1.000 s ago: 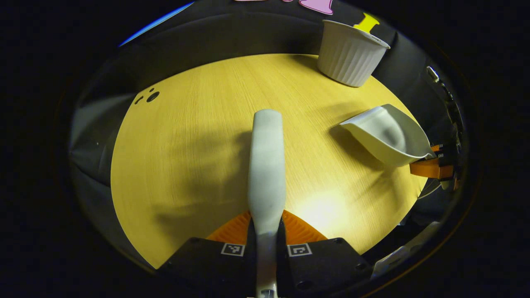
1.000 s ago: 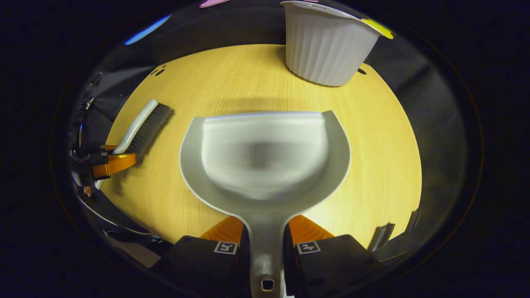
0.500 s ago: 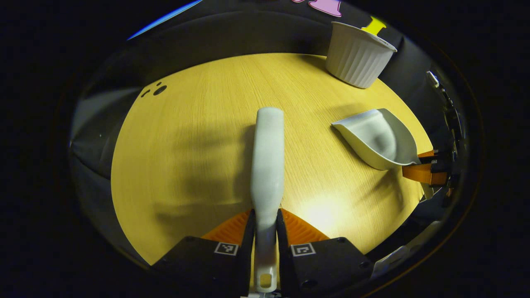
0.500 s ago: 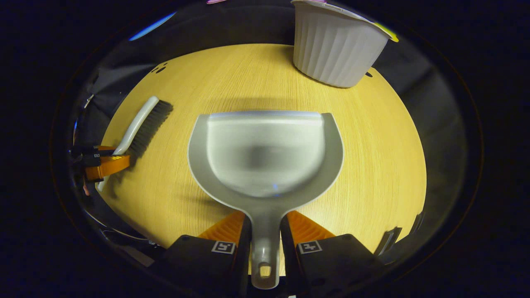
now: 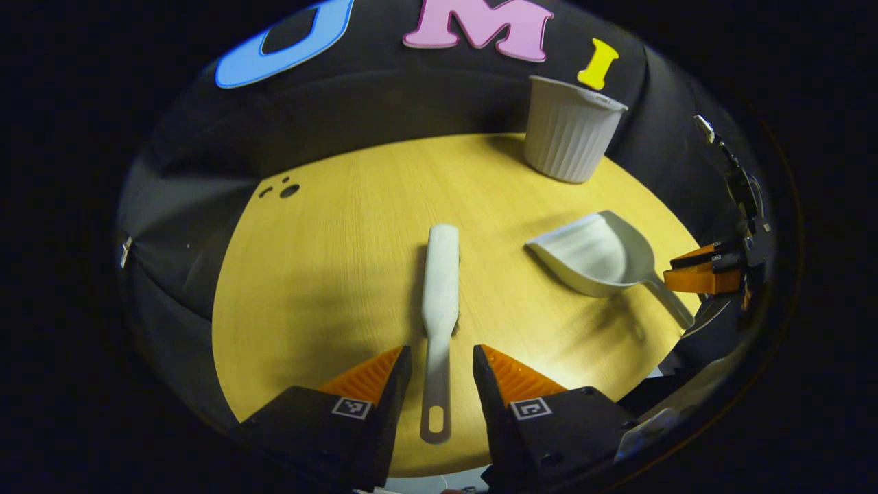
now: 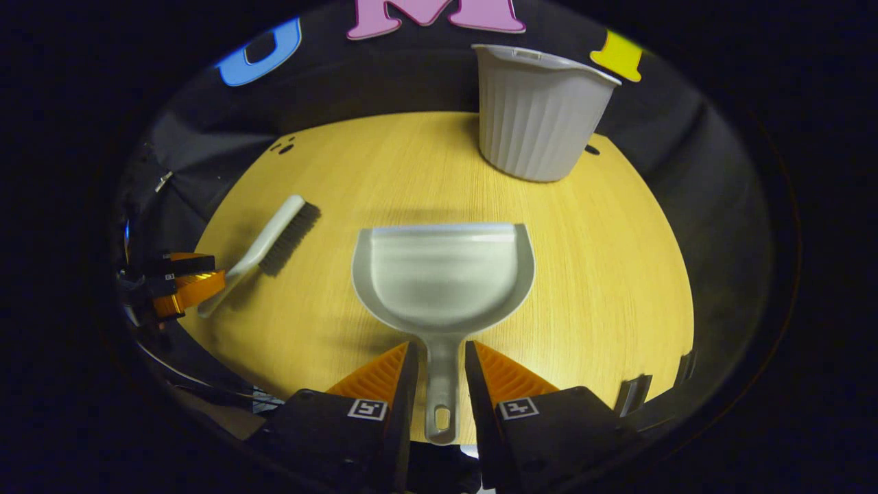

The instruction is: Pick up the small broom and dustpan from the desktop, sweep the trash into the dustpan with the broom, and then empty the trash into the garbage bin.

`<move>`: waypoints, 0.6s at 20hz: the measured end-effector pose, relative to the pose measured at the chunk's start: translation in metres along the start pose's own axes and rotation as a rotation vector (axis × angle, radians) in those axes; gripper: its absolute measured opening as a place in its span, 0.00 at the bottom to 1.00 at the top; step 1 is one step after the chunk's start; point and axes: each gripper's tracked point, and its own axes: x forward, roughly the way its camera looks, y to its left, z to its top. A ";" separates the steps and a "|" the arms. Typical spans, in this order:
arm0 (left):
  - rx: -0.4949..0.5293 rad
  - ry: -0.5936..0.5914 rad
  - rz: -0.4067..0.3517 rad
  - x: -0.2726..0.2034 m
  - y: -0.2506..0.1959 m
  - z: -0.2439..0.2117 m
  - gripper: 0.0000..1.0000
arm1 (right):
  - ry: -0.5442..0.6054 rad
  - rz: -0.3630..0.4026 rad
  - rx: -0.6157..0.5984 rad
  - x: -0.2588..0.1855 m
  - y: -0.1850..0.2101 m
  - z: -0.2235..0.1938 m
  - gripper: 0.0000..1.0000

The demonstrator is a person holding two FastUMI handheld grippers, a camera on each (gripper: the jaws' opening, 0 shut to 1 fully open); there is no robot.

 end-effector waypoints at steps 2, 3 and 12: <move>0.003 -0.128 -0.012 -0.019 -0.006 0.033 0.60 | -0.127 0.011 -0.016 -0.021 0.007 0.028 0.47; -0.002 -0.190 -0.017 -0.031 -0.009 0.052 0.61 | -0.188 0.010 -0.030 -0.034 0.009 0.043 0.47; -0.034 -0.583 0.015 -0.121 -0.001 0.175 0.72 | -0.597 -0.038 -0.063 -0.129 0.017 0.156 0.59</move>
